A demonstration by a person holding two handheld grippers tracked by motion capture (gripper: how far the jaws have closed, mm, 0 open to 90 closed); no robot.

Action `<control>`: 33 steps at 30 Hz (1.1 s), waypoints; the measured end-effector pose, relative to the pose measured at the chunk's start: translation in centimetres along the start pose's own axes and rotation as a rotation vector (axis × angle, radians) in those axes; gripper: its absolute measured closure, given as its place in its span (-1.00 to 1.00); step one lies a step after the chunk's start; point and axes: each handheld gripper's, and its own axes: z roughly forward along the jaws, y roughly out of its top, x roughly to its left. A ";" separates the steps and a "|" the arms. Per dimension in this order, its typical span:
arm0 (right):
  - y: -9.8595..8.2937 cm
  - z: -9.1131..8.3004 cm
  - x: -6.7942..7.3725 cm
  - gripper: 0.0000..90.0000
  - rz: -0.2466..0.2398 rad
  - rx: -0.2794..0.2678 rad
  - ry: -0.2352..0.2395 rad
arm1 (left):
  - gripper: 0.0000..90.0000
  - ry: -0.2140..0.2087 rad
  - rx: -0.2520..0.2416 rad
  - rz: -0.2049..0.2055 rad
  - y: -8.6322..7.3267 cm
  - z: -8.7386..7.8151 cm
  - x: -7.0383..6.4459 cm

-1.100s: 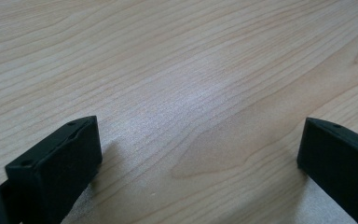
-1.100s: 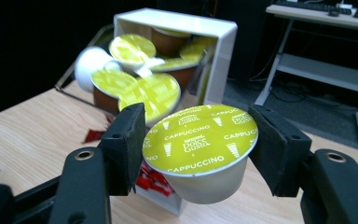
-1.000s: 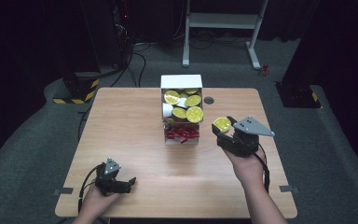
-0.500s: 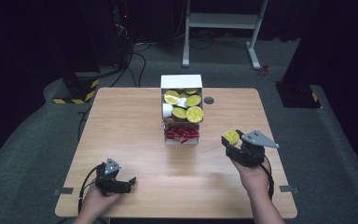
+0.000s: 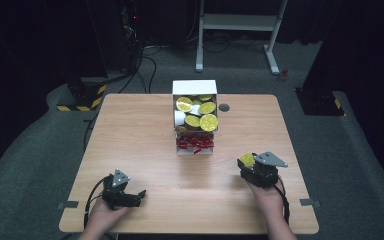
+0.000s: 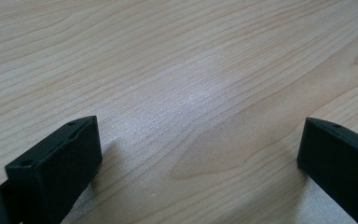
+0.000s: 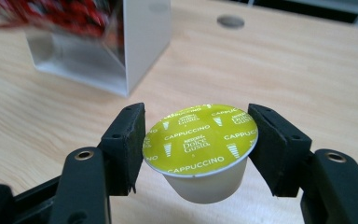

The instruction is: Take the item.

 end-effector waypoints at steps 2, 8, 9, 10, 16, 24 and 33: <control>-0.7 0.4 0.0 -0.12 -0.001 0.018 -0.005 | -1.00 0.000 0.000 0.000 0.0 0.0 0.0; -2.3 1.2 0.1 -0.12 -0.002 0.060 -0.015 | -1.00 0.000 0.000 0.000 0.0 0.0 0.0; -2.5 1.3 0.0 -0.12 -0.013 0.060 -0.016 | -1.00 0.000 0.000 0.000 0.0 0.0 0.0; -2.5 1.3 0.0 -0.12 -0.013 0.060 -0.016 | -1.00 0.000 0.000 0.000 0.0 0.0 0.0; -3.5 1.6 -0.1 -0.12 -0.010 0.080 -0.023 | -1.00 0.000 0.000 0.000 0.0 0.0 0.0; -4.2 1.4 -0.3 -0.13 0.009 0.064 -0.035 | -1.00 0.001 0.000 0.000 0.0 0.0 0.0; -4.1 1.4 0.0 -0.31 0.036 0.072 -0.015 | -1.00 0.000 0.000 0.000 0.0 0.0 0.0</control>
